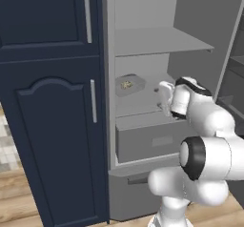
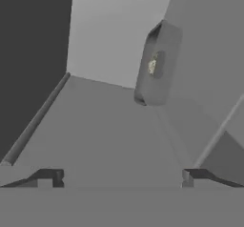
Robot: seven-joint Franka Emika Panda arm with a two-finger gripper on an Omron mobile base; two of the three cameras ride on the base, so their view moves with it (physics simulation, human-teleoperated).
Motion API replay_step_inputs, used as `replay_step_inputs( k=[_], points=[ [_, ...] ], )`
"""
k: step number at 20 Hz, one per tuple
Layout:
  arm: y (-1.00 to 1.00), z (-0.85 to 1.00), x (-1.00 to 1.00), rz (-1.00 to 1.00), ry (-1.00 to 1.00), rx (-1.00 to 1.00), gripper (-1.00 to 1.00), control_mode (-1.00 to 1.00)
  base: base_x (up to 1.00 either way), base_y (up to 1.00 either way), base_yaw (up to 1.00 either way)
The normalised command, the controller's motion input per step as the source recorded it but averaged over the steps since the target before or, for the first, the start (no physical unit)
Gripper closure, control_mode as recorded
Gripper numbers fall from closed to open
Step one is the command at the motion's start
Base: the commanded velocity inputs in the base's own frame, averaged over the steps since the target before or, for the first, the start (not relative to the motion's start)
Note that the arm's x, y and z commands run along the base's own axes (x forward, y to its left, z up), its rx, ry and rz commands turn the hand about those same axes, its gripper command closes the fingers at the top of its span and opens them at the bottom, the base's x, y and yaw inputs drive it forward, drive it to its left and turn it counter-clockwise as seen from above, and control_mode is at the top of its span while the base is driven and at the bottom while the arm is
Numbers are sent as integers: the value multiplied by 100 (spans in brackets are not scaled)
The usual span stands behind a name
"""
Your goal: Place two dumplings into each of the tupperware containers and then place the containers in the fridge.
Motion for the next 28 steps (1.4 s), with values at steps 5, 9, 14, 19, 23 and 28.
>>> replay_step_inputs(
  k=[5, 9, 14, 19, 23, 28],
  points=[
    [0, 22, -83, 45, 0, -59, -100, -100, 0, 0, 0],
    [10, 29, -97, 37, 0, -68, -100, -100, 0, 0, 0],
    [27, 4, -100, 15, -1, -65, -100, -100, 0, 0, 0],
    [38, 0, -93, 0, -7, -34, -100, -100, 0, 0, 0],
    [10, -6, -58, -5, -1, -5, -100, -100, 0, 0, 0],
    [0, -2, -19, -6, 0, -1, -100, -100, 0, 0, 0]
  ],
)
